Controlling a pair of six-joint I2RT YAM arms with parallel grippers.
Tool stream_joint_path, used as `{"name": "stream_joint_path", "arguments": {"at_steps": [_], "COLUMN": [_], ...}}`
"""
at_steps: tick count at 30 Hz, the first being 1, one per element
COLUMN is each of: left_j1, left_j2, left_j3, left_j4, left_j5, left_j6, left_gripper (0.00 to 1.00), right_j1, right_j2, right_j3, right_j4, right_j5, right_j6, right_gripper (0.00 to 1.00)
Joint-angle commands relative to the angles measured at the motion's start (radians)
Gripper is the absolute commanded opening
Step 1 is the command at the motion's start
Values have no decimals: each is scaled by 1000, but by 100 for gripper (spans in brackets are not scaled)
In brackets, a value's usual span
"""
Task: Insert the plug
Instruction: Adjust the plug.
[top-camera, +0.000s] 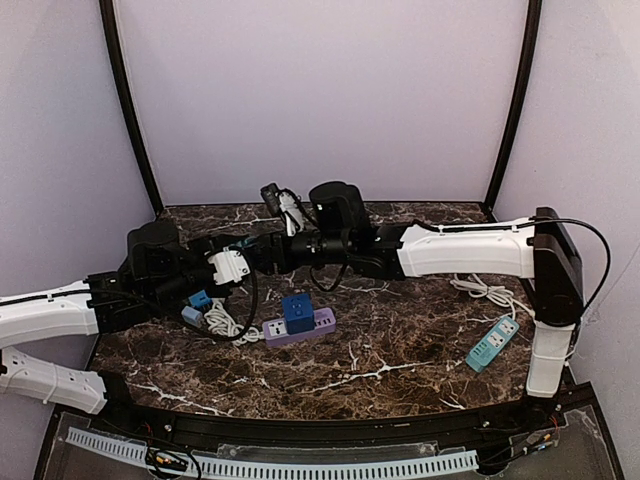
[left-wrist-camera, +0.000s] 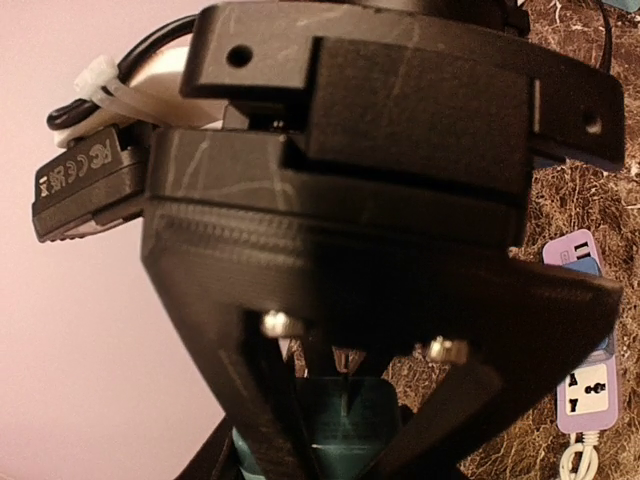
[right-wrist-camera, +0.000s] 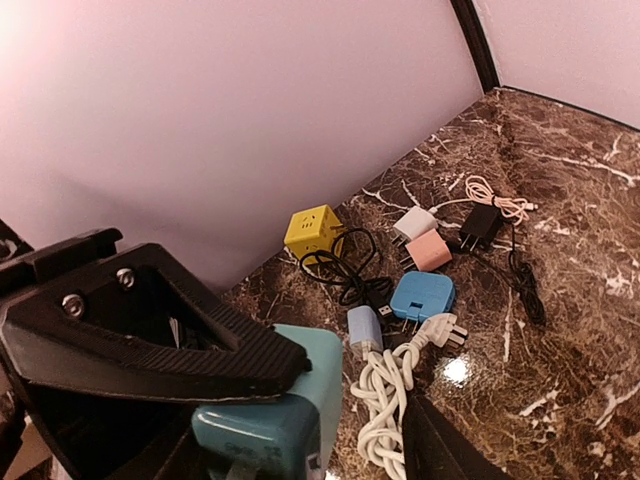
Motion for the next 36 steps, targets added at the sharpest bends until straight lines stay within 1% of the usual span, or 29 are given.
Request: {"name": "stream_joint_path", "arguments": {"at_steps": [1,3,5,6,7,9,10,11,12,13,14,15,16,17,18,20,23,26,27,28,29,31,33,35,36], "left_j1": [-5,-5,-5,-5,-5,-5,-5,-5,-4,-4,-3,-3,0,2,9,25,61,126,173,196,247,309,339,345,346], "left_j2": [-4,-5,-8,-12,-16,-27,-32,-49,-58,-80,-91,-114,-127,-147,-157,-187,-221,-211,-203,-179,-165,-116,-92,-82,-79], "left_j3": [26,21,12,9,7,10,12,21,26,32,33,31,30,24,21,9,-10,-8,-5,1,6,8,-1,-22,-29], "left_j4": [-20,-20,-24,-30,-33,-73,-89,-131,-152,-206,-227,-266,-283,-308,-317,-332,-331,-323,-319,-305,-296,-251,-197,-122,-110], "left_j5": [-6,-2,4,5,17,52,68,108,130,172,192,238,262,304,324,407,469,576,628,654,718,802,859,879,884], "left_j6": [-45,-39,-34,-33,-33,-50,-66,-114,-173,-211,-285,-327,-409,-448,-525,-622,-729,-785,-809,-818,-834,-858,-858,-838,-830], "left_gripper": [10,10,10,10,11,24,42,61,68,76,79,83,84,84,84,84,84,84,83,83,83,81,80,80,80], "right_j1": [2,0,-2,-3,-5,-8,-12,-17,-22,-27,-32,-36,-39,-41,-43,-48,-66,-97,-104,-111,-114,-114,-114,-115,-115], "right_j2": [14,7,0,-3,-7,-18,-28,-47,-62,-82,-101,-120,-142,-161,-184,-221,-256,-249,-242,-235,-228,-218,-210,-211,-213], "right_j3": [26,19,12,9,5,-6,-15,-27,-47,-69,-86,-105,-123,-144,-164,-210,-264,-279,-274,-268,-265,-255,-243,-244,-247], "right_j4": [13,14,17,15,13,11,9,10,15,20,20,19,19,19,20,26,71,100,99,96,94,79,58,58,60], "right_j5": [-9,-5,-4,-2,2,0,-5,-17,-36,-56,-81,-109,-134,-157,-176,-213,-292,-363,-399,-417,-424,-401,-375,-363,-364], "right_j6": [5,2,0,2,0,-13,-25,-43,-65,-95,-131,-170,-207,-248,-284,-347,-403,-410,-416,-425,-437,-459,-477,-486,-487], "right_gripper": [47,32,19,7,0,0,0,0,0,0,0,0,0,0,0,0,0,0,0,0,0,0,0,0,0]}}
